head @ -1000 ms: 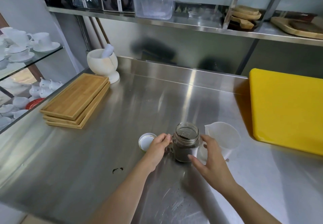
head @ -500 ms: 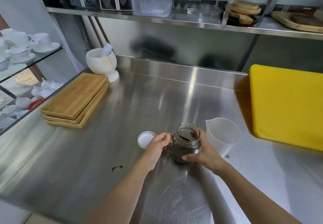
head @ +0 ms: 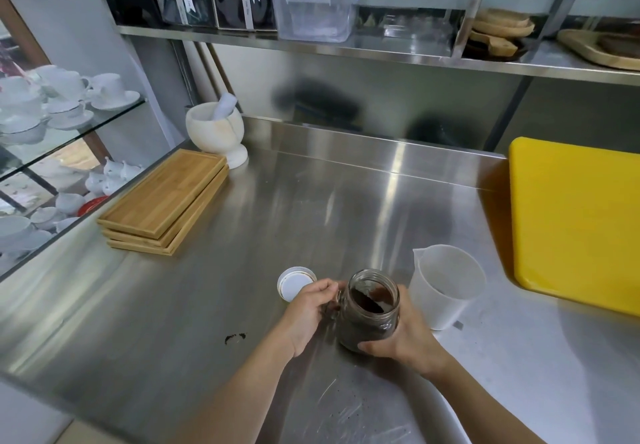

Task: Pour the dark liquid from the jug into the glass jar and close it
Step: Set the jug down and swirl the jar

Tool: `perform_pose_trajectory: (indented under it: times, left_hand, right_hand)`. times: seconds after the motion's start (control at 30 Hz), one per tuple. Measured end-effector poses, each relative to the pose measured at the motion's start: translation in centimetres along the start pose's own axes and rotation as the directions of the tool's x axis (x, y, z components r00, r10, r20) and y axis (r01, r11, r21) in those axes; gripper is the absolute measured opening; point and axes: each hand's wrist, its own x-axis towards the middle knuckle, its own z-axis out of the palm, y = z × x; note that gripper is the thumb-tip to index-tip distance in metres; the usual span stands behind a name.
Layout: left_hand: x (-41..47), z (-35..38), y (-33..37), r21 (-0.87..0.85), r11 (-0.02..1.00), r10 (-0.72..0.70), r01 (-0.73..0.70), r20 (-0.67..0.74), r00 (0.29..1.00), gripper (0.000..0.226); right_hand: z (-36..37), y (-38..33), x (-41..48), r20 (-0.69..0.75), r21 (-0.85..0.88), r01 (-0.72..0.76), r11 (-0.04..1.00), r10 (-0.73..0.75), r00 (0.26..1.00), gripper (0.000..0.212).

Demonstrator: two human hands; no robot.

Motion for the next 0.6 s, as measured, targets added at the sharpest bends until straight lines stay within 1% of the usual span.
perform_pose_trajectory:
  times: [0.07,0.17,0.2,0.27,0.3,0.37,0.4,0.47,0.5,0.53,0.57,0.6]
  left_hand:
    - [-0.1,0.4,0.8,0.045,0.999,0.026,-0.026,-0.009,1.0,0.024]
    - [-0.3,0.9,2.8,0.07,0.991,0.115,-0.113,-0.025,0.993,0.016]
    - [-0.3,0.9,3.6,0.074,0.986,0.155,-0.152,-0.031,0.987,0.017]
    - [-0.6,0.9,5.3,0.116,0.966,0.241,-0.232,-0.067,0.968,0.032]
    - [-0.9,0.9,6.0,0.144,0.951,0.289,-0.275,-0.091,0.953,0.035]
    - [-1.5,1.0,7.1,0.187,0.921,0.375,-0.343,-0.179,0.91,0.034]
    - [-1.7,0.9,7.6,0.176,0.912,0.407,-0.371,-0.261,0.876,0.032]
    - [-2.1,1.2,8.0,0.129,0.894,0.437,-0.43,-0.464,0.771,0.03]
    - [-2.3,1.4,8.1,0.117,0.894,0.428,-0.432,-0.51,0.746,0.028]
    - [-2.4,1.7,8.1,0.134,0.903,0.419,-0.408,-0.482,0.769,0.027]
    - [-2.7,2.3,7.8,0.192,0.911,0.413,-0.366,-0.38,0.828,0.028]
    - [-2.9,3.0,7.3,0.265,0.911,0.38,-0.315,-0.243,0.893,0.03]
  right_hand:
    - [0.2,-0.3,-0.2,-0.048,0.041,0.035,0.999,-0.033,0.998,0.08]
    - [0.3,-1.0,-0.2,-0.12,0.08,0.104,0.991,-0.094,0.988,0.083]
    - [0.2,-1.2,-0.1,-0.139,0.085,0.129,0.988,-0.116,0.983,0.085]
    - [0.1,-1.8,0.1,-0.177,0.087,0.172,0.981,-0.155,0.972,0.086]
    - [0.1,-2.2,0.2,-0.197,0.087,0.187,0.978,-0.167,0.966,0.086]
    - [0.1,-2.8,0.2,-0.232,0.084,0.204,0.975,-0.18,0.956,0.087]
    - [0.1,-2.9,0.2,-0.254,0.082,0.208,0.975,-0.182,0.95,0.088]
    - [0.4,-3.1,0.0,-0.297,0.088,0.215,0.973,-0.181,0.938,0.089]
    - [0.5,-3.2,0.0,-0.311,0.092,0.221,0.971,-0.182,0.933,0.089]
    - [0.7,-3.5,-0.1,-0.32,0.097,0.226,0.969,-0.184,0.929,0.087]
    - [0.9,-3.7,-0.1,-0.323,0.102,0.235,0.967,-0.191,0.927,0.084]
    - [1.0,-4.0,-0.2,-0.323,0.101,0.244,0.965,-0.2,0.925,0.079]
